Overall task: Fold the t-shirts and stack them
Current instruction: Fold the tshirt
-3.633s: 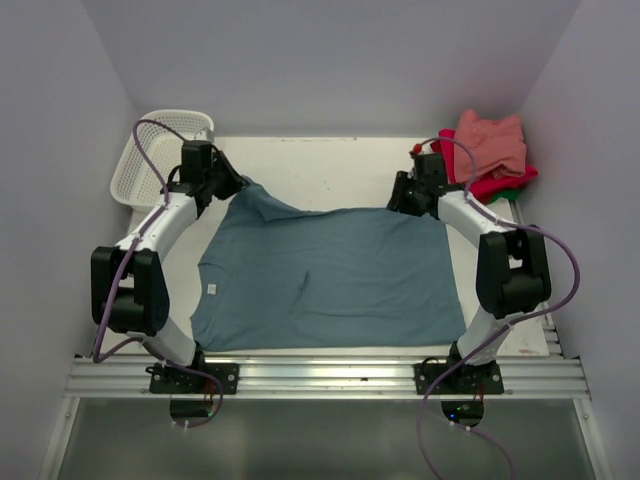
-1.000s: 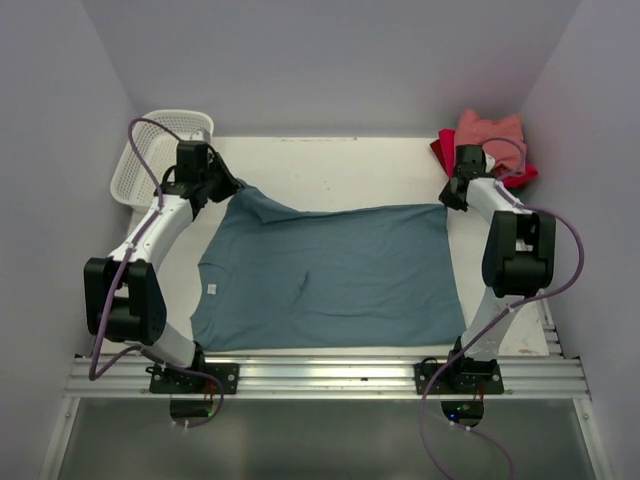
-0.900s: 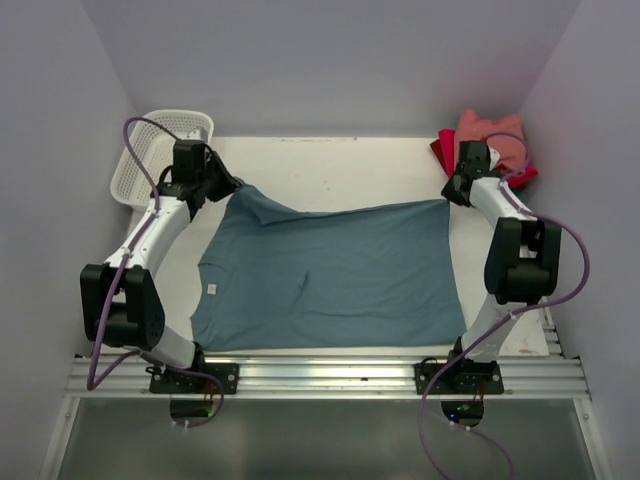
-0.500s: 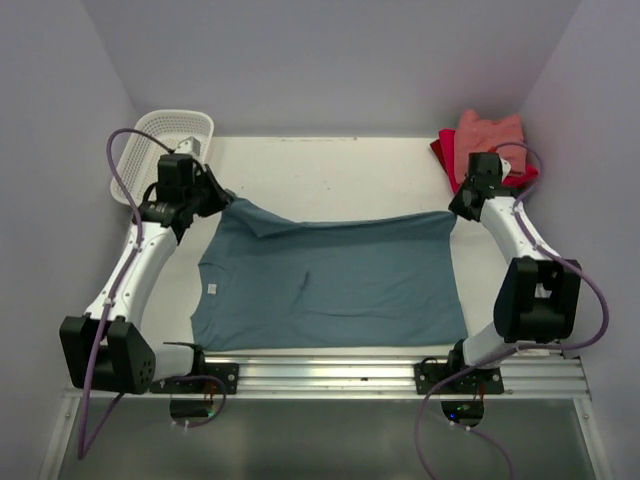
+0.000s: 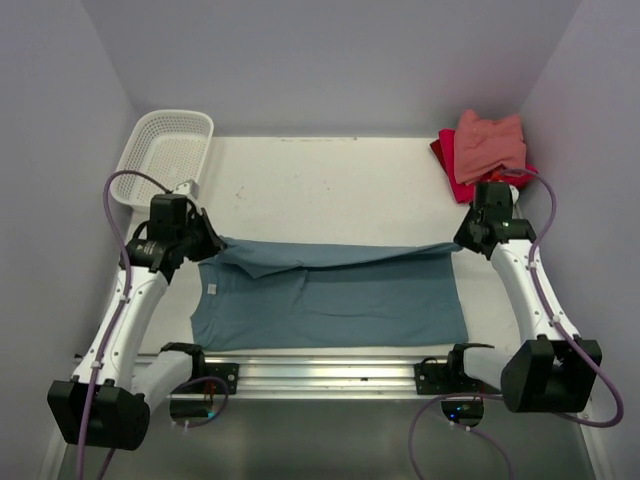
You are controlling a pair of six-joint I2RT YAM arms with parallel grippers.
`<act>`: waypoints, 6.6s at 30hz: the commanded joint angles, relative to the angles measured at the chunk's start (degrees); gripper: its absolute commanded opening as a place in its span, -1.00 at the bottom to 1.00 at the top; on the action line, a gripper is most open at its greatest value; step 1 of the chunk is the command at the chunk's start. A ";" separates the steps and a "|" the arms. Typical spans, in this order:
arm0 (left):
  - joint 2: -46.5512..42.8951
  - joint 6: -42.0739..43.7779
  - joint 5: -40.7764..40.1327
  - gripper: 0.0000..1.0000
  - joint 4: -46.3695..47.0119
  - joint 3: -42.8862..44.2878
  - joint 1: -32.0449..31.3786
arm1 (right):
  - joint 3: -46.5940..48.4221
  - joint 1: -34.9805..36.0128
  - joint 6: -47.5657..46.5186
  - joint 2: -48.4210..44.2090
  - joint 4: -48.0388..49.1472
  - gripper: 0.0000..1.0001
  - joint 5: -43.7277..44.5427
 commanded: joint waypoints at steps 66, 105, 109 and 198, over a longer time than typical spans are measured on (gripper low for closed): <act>9.62 -1.48 1.86 -1.00 14.27 -5.92 0.53 | 27.35 61.18 -7.68 34.29 9.84 -0.62 -7.55; 28.44 -8.07 2.82 -1.00 32.29 -6.72 1.24 | 53.99 66.62 -9.34 62.86 6.42 -0.30 -4.13; 28.53 -7.64 3.00 -1.00 32.21 -6.90 1.41 | 55.57 66.63 -9.96 64.36 5.45 -0.31 -2.46; -5.39 -2.36 6.25 -1.00 -6.72 -10.76 1.33 | 21.21 66.54 -5.04 29.12 5.63 -1.00 -11.06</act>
